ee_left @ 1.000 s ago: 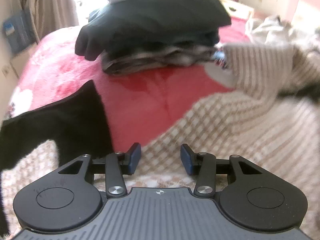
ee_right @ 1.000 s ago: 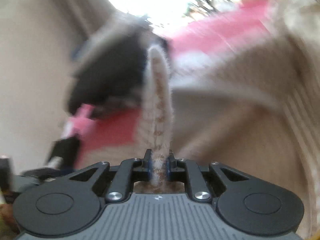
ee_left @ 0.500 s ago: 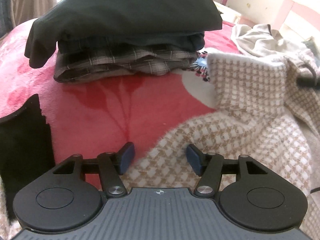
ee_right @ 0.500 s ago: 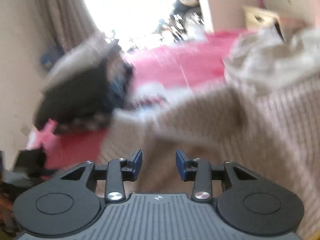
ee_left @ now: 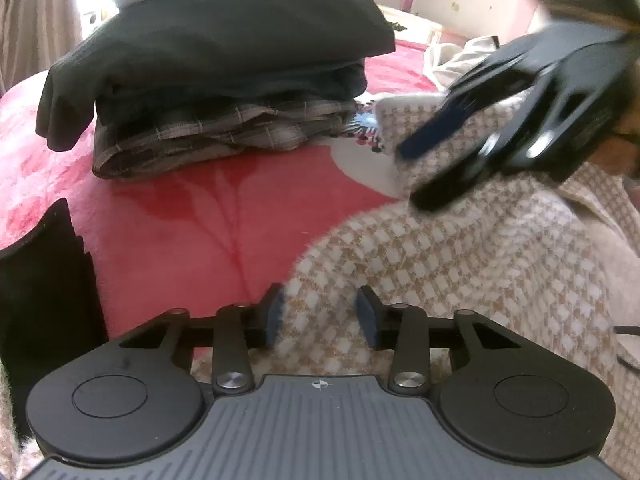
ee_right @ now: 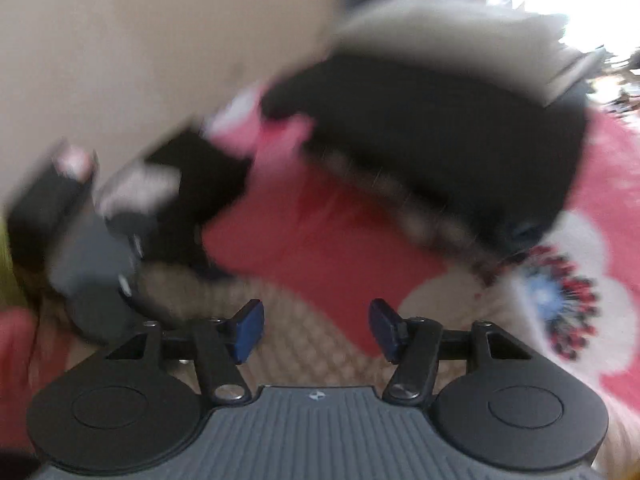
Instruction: Fold clothes
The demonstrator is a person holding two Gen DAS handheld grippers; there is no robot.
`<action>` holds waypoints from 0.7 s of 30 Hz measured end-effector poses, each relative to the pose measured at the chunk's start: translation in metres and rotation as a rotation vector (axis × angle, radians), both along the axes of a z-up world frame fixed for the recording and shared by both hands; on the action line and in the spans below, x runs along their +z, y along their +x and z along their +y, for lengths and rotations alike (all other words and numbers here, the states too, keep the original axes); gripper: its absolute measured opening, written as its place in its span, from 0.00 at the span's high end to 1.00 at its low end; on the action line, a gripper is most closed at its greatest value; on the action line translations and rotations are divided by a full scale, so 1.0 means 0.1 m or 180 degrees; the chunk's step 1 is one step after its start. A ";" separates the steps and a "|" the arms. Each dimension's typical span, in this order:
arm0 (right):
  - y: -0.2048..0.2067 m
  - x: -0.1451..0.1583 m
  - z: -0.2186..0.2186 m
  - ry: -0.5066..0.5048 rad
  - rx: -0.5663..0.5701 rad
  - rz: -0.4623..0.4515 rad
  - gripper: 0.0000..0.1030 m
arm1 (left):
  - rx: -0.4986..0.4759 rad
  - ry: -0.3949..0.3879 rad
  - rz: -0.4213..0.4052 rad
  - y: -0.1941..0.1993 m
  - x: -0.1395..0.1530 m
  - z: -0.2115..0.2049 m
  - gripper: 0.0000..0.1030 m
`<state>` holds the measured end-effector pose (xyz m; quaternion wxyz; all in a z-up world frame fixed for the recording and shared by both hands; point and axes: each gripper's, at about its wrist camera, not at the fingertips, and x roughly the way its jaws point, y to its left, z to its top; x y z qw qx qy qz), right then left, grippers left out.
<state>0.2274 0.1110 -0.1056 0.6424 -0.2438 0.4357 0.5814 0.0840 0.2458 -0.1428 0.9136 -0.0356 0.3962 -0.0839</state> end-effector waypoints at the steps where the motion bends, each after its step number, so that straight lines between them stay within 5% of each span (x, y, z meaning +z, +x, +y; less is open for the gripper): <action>1: 0.05 -0.08 0.07 -0.0134 0.0083 0.0025 0.40 | -0.0013 0.0017 -0.0025 -0.02 -0.01 -0.01 0.67; 4: 0.12 -0.28 0.22 -0.0400 0.0330 0.0050 0.38 | -0.0045 0.0092 -0.0105 -0.06 -0.04 -0.03 0.71; 8: -0.04 -0.44 0.33 -0.0521 0.0558 -0.0010 0.18 | -0.0002 0.0127 -0.0228 -0.10 -0.06 -0.05 0.77; 10: -0.21 -0.44 0.31 -0.0509 0.0669 -0.0238 0.28 | 0.0044 0.0130 -0.0288 -0.13 -0.07 -0.06 0.82; 12: -0.31 -0.35 0.28 -0.0425 0.0681 -0.0321 0.72 | 0.0086 0.0168 -0.0350 -0.16 -0.06 -0.08 0.86; 13: -0.37 -0.30 0.27 -0.0384 0.0698 -0.0383 0.80 | 0.0119 0.0195 -0.0393 -0.19 -0.03 -0.09 0.87; 21: -0.72 0.19 0.30 0.0278 0.0725 -0.1584 0.86 | 0.0518 0.0686 -0.0856 -0.19 0.36 0.00 0.89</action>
